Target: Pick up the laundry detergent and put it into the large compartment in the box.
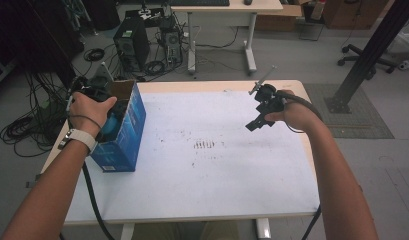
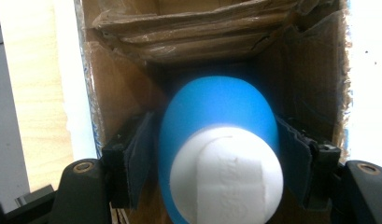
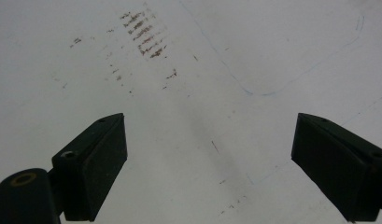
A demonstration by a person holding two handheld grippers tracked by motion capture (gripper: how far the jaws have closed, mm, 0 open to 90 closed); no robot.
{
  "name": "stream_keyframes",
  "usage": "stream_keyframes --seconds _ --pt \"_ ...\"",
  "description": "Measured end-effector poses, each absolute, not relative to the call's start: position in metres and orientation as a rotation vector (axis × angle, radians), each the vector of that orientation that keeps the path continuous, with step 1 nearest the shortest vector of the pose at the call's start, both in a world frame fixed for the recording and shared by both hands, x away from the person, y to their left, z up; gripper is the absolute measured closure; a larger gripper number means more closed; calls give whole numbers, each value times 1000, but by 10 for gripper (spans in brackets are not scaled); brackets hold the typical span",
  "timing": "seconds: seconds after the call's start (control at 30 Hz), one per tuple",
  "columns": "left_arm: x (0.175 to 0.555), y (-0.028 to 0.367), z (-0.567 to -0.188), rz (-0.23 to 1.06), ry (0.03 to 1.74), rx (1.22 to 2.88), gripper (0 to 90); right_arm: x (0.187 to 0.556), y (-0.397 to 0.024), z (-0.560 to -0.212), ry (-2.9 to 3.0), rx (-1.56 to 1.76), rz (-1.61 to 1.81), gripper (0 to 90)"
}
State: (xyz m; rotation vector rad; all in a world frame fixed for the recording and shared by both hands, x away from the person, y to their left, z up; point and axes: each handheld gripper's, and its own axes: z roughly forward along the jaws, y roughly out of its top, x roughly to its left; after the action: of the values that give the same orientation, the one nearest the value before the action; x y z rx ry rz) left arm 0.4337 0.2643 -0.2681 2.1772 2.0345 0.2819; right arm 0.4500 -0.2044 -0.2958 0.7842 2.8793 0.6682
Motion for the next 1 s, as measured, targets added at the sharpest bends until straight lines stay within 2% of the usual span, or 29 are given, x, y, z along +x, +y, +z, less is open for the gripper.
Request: stream_keyframes --seconds 0.33,0.7,1.0 --pt "433 266 -268 277 2031 2177 307 449 -204 -296 2881 781 667 108" --pt "433 266 -266 273 2029 2179 218 448 -205 -295 2878 778 671 108" --pt "432 264 -263 273 2023 2190 200 447 -206 -294 2875 779 676 108"
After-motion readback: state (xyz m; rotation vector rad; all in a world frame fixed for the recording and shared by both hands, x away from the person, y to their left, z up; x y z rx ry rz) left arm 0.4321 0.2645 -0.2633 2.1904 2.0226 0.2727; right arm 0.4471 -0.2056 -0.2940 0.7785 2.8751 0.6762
